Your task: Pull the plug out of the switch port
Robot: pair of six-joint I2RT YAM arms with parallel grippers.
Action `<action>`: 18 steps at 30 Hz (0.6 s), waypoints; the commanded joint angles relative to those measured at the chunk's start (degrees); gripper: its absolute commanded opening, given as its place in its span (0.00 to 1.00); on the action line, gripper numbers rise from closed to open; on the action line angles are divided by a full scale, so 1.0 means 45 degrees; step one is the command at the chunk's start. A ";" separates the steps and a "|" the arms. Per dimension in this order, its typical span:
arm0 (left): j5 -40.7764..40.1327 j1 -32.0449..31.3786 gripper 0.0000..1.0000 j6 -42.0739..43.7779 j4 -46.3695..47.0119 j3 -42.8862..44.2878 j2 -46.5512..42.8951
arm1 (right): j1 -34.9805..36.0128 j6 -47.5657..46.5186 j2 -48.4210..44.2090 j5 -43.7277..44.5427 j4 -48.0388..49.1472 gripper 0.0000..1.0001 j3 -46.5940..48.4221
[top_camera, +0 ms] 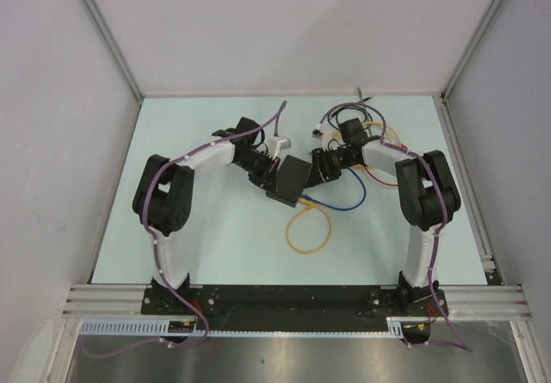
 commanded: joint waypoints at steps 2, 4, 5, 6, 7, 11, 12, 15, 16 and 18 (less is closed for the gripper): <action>0.0630 -0.0213 0.03 -0.1191 0.0441 0.1109 0.0678 | -0.0715 -0.0445 0.0666 -0.1389 -0.0155 0.45 0.0104; 0.0416 -0.0213 0.03 -0.1211 0.0363 0.1246 0.1010 | -0.0853 -0.0348 0.0783 -0.1701 -0.0116 0.44 0.0124; 0.0298 -0.0213 0.03 -0.1191 0.0343 0.1305 0.1108 | -0.0912 -0.0328 0.0919 -0.1819 -0.0077 0.43 0.0124; 0.0123 -0.0213 0.03 -0.1152 0.0324 0.1344 0.1206 | -0.0970 -0.0367 0.0959 -0.1936 -0.0057 0.43 0.0124; -0.0246 -0.0213 0.02 -0.1113 0.0304 0.1364 0.1381 | -0.0952 -0.0386 0.1018 -0.2170 -0.0057 0.43 0.0124; -0.0855 -0.0213 0.02 -0.0976 0.0187 0.1325 0.1694 | -0.0815 -0.0503 0.1407 -0.2640 -0.0212 0.43 0.0221; -0.0875 -0.0213 0.02 -0.0957 0.0187 0.1267 0.1695 | -0.0757 -0.0542 0.1486 -0.2718 -0.0252 0.43 0.0279; -0.0894 -0.0213 0.02 -0.0937 0.0187 0.1033 0.1734 | -0.0620 -0.0640 0.1720 -0.2933 -0.0310 0.43 0.0416; -0.0894 -0.0213 0.02 -0.0937 0.0187 0.0993 0.1753 | -0.0542 -0.0718 0.1837 -0.3030 -0.0408 0.44 0.0475; -0.0933 -0.0213 0.01 -0.0937 0.0226 0.0857 0.1714 | -0.0541 -0.0933 0.2091 -0.3128 -0.0760 0.45 0.0748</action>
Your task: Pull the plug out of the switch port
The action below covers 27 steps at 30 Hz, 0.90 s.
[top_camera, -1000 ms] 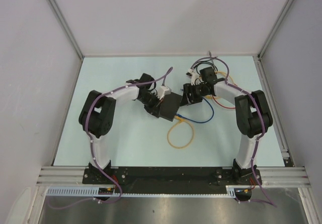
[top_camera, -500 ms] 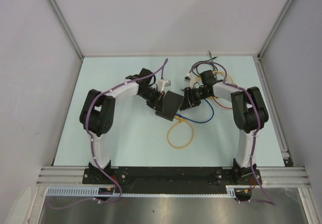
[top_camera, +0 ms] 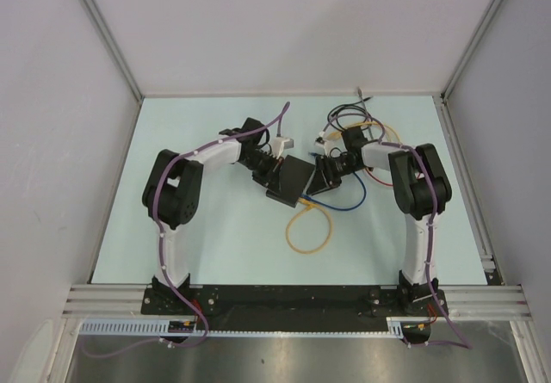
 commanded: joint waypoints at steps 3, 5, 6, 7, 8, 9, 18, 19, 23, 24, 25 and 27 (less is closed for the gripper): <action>-0.0734 -0.0057 0.01 0.0073 0.0061 -0.0285 0.0243 | 0.0226 -0.0593 0.0577 -0.0881 -0.0464 0.45 0.0803; -0.0773 -0.0057 0.01 0.0073 0.0080 -0.0305 0.0223 | 0.0285 -0.0613 0.0753 -0.0900 -0.0561 0.45 0.0939; -0.0793 -0.0057 0.01 0.0073 0.0080 -0.0344 0.0223 | 0.0285 -0.0652 0.0812 -0.0881 -0.0600 0.45 0.1036; -0.0793 -0.0057 0.01 0.0112 0.0080 -0.0364 0.0242 | 0.0324 -0.0672 0.0928 -0.0919 -0.0620 0.44 0.1076; -0.0832 -0.0057 0.01 0.0112 0.0080 -0.0364 0.0204 | 0.0363 -0.0672 0.0968 -0.0920 -0.0620 0.44 0.1154; -0.0813 -0.0057 0.01 0.0112 0.0080 -0.0402 0.0203 | 0.0402 -0.0652 0.1026 -0.0901 -0.0601 0.43 0.1251; -0.0852 -0.0057 0.01 0.0113 0.0100 -0.0500 0.0145 | 0.0461 -0.0827 0.1515 -0.0900 -0.0972 0.38 0.1799; -0.0852 -0.0057 0.01 0.0132 0.0100 -0.0481 0.0145 | 0.0500 -0.0886 0.1535 -0.0939 -0.1030 0.38 0.1876; -0.0871 -0.0057 0.01 0.0132 0.0100 -0.0461 0.0164 | 0.0520 -0.1528 0.1652 -0.1173 -0.1537 0.38 0.2072; -0.0871 -0.0057 0.01 0.0132 0.0081 -0.0461 0.0164 | 0.0558 -0.1705 0.1710 -0.1270 -0.1654 0.38 0.2111; -0.0890 -0.0057 0.01 0.0151 0.0061 -0.0461 0.0164 | 0.0559 -0.1862 0.1691 -0.1310 -0.1849 0.39 0.2150; -0.0891 -0.0057 0.01 0.0151 0.0061 -0.0442 0.0184 | 0.0559 -0.2252 0.1730 -0.1369 -0.1987 0.38 0.2170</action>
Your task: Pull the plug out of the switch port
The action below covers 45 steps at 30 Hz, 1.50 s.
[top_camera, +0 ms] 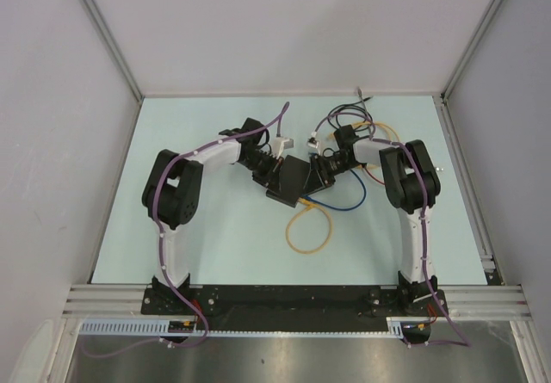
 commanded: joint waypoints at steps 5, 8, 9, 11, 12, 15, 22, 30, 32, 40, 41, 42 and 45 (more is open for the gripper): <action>-0.0969 -0.0062 0.01 0.0239 -0.0036 -0.0325 0.0189 | 0.0160 -0.1137 0.0229 -0.0320 -0.0696 0.38 0.0475; -0.0969 -0.0062 0.01 0.0239 -0.0017 -0.0325 0.0189 | 0.0277 -0.1117 0.0288 -0.0105 -0.0657 0.36 0.0494; -0.0988 -0.0062 0.01 0.0239 -0.0017 -0.0325 0.0208 | 0.0278 -0.1079 0.0288 -0.0046 -0.0599 0.35 0.0494; -0.1008 -0.0062 0.01 0.0239 0.0003 -0.0345 0.0189 | 0.0317 -0.0962 0.0308 0.0071 -0.0501 0.33 0.0475; -0.0988 -0.0062 0.01 0.0239 0.0003 -0.0345 0.0208 | 0.0317 -0.0922 0.0308 0.0130 -0.0423 0.33 0.0475; -0.1027 -0.0062 0.01 0.0239 0.0003 -0.0403 0.0150 | 0.0375 -0.0747 0.0346 0.0344 -0.0305 0.30 0.0494; -0.1047 -0.0062 0.01 0.0258 0.0061 -0.0501 0.0110 | 0.0376 -0.0707 0.0444 0.0462 -0.0286 0.28 0.0534; -0.1125 -0.0082 0.01 0.0317 0.0022 -0.0559 0.0052 | 0.0141 -0.0240 0.0698 0.0733 -0.0188 0.00 0.0495; -0.1144 -0.0082 0.01 0.0336 0.0042 -0.0598 0.0033 | 0.0141 -0.0316 0.0717 0.1163 -0.0227 0.00 0.0514; -0.1222 -0.0101 0.01 0.0337 0.0061 -0.0579 0.0013 | 0.0141 -0.0569 0.0523 0.2063 -0.0831 0.00 0.0494; -0.1222 -0.0101 0.01 0.0336 0.0081 -0.0560 0.0032 | 0.0122 -0.0687 0.0445 0.2334 -0.0968 0.00 0.0475; -0.1242 -0.0101 0.01 0.0336 0.0081 -0.0560 0.0032 | 0.0083 -0.0784 0.0425 0.2434 -0.1298 0.00 0.0456; -0.1300 -0.0101 0.01 0.0356 0.0120 -0.0521 0.0110 | 0.0024 -0.1623 0.0794 0.2338 -0.2391 0.00 0.0826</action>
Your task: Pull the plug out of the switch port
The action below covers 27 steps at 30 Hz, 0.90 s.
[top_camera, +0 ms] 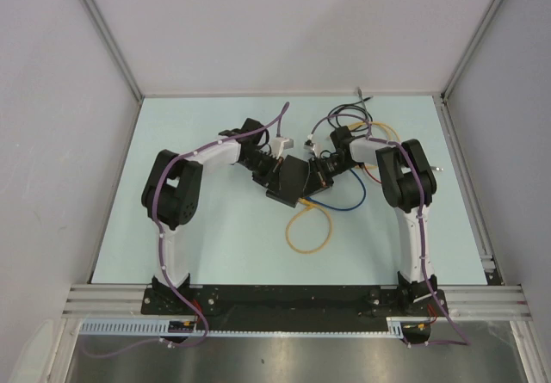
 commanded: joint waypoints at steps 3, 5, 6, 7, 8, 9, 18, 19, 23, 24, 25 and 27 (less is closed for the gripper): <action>-0.1310 -0.0121 0.01 0.0400 -0.0026 -0.0404 0.0154 | -0.0418 -0.1546 0.0849 0.1953 -0.1585 0.00 0.1416; -0.1349 -0.0140 0.01 0.0419 -0.0026 -0.0423 0.0135 | -0.0692 -0.1369 0.0988 0.1856 -0.1449 0.00 0.2371; -0.1349 -0.0160 0.01 0.0419 0.0013 -0.0462 0.0115 | -0.0732 -0.1407 0.0969 0.1971 -0.1428 0.00 0.2589; -0.1349 -0.0160 0.01 0.0400 0.0033 -0.0501 0.0154 | -0.0732 -0.1523 0.0950 0.2127 -0.1564 0.00 0.2688; -0.1311 -0.0179 0.01 0.0381 0.0072 -0.0560 0.0154 | -0.0674 -0.1698 0.0872 0.2148 -0.1758 0.00 0.2670; -0.1214 -0.0218 0.01 0.0322 0.0130 -0.0560 0.0212 | -0.0635 -0.1971 0.0794 0.2168 -0.2128 0.00 0.2225; -0.1388 -0.0511 0.01 0.0400 -0.0122 0.0727 0.1013 | -0.0730 -0.4221 0.1183 0.2207 -0.5590 0.00 0.1865; -0.1369 -0.0550 0.01 0.0400 -0.0201 0.0922 0.1130 | -0.0790 -0.4046 0.1280 0.2284 -0.5472 0.00 0.2604; -0.1213 -0.0473 0.01 0.0380 -0.0201 0.1003 0.1053 | -0.0558 -0.3887 0.1457 0.2987 -0.4847 0.00 0.3607; -0.1193 -0.0414 0.01 0.0400 -0.0163 0.0983 0.1033 | -0.0208 -0.4139 0.1457 0.3143 -0.4982 0.00 0.3511; -0.1174 -0.0336 0.01 0.0361 -0.0143 0.0963 0.1033 | 0.0008 -0.4431 0.1457 0.3202 -0.5215 0.00 0.3355; -0.1193 -0.0024 0.01 0.0264 -0.0104 0.0963 0.1014 | 0.0670 -0.5195 0.1457 0.3359 -0.5802 0.00 0.2731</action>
